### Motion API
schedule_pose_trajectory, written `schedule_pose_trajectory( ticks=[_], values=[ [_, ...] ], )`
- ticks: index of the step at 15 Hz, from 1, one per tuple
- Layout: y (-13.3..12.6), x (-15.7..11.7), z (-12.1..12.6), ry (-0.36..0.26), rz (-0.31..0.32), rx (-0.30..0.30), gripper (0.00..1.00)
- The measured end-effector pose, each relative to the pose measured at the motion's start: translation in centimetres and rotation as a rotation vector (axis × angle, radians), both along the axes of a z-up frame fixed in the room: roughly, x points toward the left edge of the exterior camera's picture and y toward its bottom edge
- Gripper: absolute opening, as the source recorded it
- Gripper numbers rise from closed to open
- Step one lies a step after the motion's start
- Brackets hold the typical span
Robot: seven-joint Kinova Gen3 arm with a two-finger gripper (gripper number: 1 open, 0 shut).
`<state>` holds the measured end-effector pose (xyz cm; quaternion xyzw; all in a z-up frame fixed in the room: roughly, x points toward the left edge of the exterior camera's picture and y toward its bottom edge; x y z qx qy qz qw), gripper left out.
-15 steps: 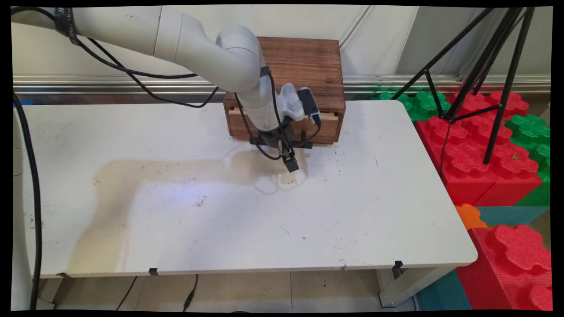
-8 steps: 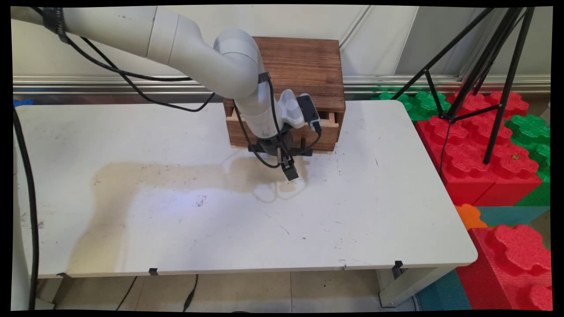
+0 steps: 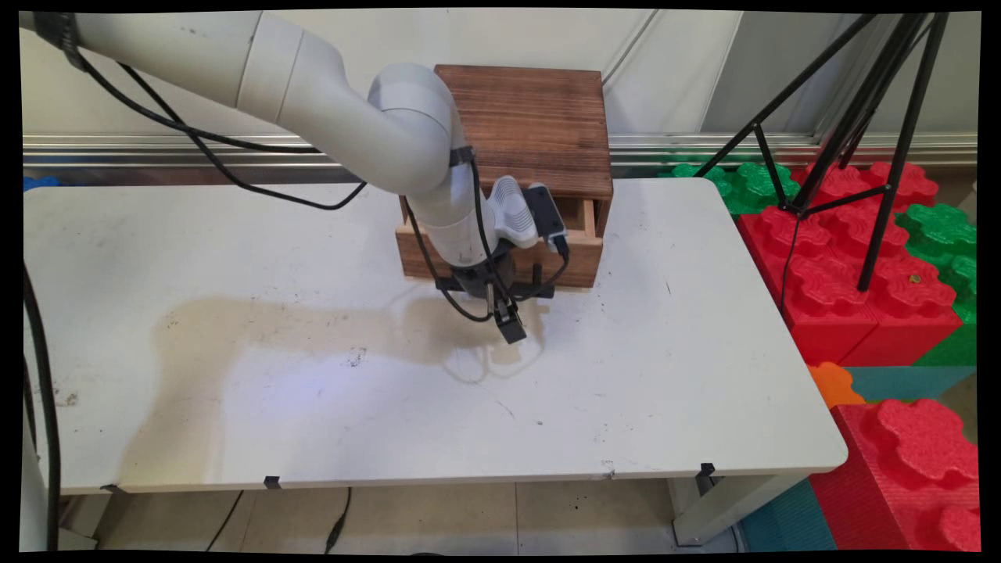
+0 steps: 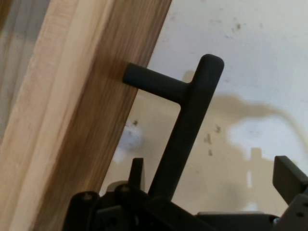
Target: Open the drawer
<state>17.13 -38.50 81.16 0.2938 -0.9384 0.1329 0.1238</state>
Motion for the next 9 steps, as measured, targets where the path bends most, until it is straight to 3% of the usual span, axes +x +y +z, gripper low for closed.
schedule_pose_trajectory(
  ticks=[9],
  values=[
    [3.7,-1.0,0.3,0.003,0.009,0.025,1.0]
  ],
)
